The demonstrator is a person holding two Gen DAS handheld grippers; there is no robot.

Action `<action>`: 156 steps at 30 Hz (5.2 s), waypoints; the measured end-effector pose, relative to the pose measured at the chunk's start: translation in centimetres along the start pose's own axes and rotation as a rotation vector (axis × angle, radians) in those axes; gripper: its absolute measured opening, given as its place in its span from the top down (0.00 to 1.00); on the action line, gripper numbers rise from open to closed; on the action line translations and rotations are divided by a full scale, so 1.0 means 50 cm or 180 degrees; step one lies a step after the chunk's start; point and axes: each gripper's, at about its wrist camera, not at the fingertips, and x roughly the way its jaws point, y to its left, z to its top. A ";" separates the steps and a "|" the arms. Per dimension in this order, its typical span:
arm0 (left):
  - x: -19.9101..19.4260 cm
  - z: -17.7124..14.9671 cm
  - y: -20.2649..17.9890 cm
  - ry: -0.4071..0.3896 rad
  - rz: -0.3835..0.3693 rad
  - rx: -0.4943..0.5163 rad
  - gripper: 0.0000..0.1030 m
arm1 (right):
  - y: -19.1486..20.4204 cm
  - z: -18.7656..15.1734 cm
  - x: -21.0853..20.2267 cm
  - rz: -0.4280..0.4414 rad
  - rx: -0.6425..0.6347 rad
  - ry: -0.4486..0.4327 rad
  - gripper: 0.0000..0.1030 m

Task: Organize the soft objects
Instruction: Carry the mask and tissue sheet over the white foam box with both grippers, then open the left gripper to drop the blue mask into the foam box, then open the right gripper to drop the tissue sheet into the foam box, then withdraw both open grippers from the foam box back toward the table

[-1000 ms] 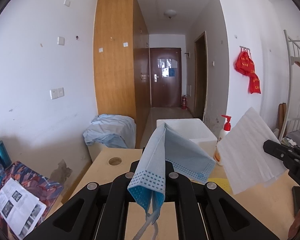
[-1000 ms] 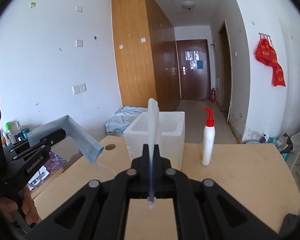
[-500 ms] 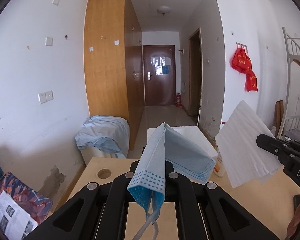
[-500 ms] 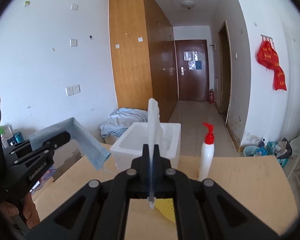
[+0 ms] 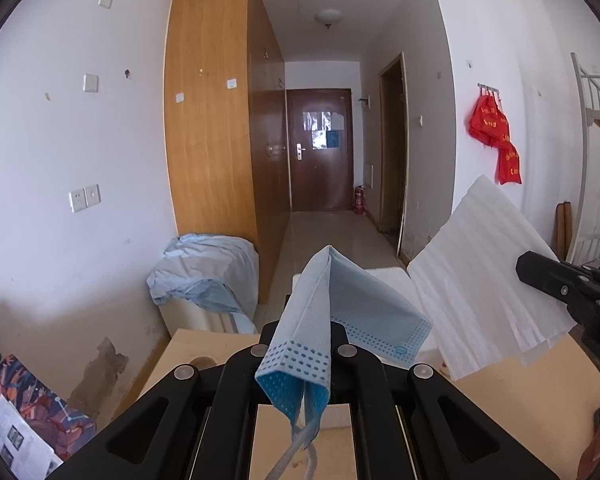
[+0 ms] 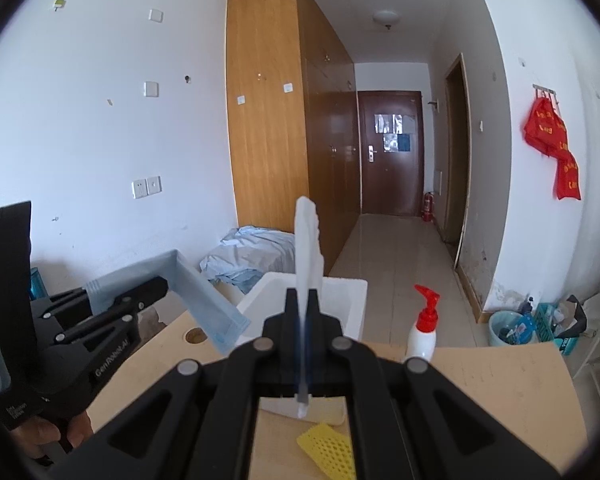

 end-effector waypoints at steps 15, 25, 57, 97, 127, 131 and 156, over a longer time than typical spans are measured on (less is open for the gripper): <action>0.131 0.050 0.011 0.0096 -0.0076 -0.0144 0.96 | -0.026 0.029 0.096 0.0027 0.0032 0.0013 0.96; 0.210 0.052 0.018 0.0262 -0.0194 -0.0210 0.96 | -0.045 0.027 0.146 0.0002 0.0076 0.0050 0.96; 0.295 0.019 -0.006 0.0473 -0.0290 0.0028 0.95 | -0.060 0.025 0.185 -0.0061 0.0083 0.0226 0.96; 0.288 0.030 0.080 0.0360 0.0329 -0.0224 0.08 | -0.049 0.013 0.253 0.0079 0.0097 0.0356 0.96; 0.291 0.034 0.087 0.0372 0.0404 -0.0307 0.08 | -0.025 0.003 0.260 -0.0090 -0.0121 0.0318 0.21; 0.290 0.035 0.087 0.0364 0.0404 -0.0306 0.08 | -0.031 0.006 0.252 -0.0093 -0.0092 0.0289 0.21; 0.025 -0.002 0.060 0.0209 0.0336 -0.0287 0.08 | 0.004 -0.033 0.048 -0.0255 -0.0012 0.0215 0.01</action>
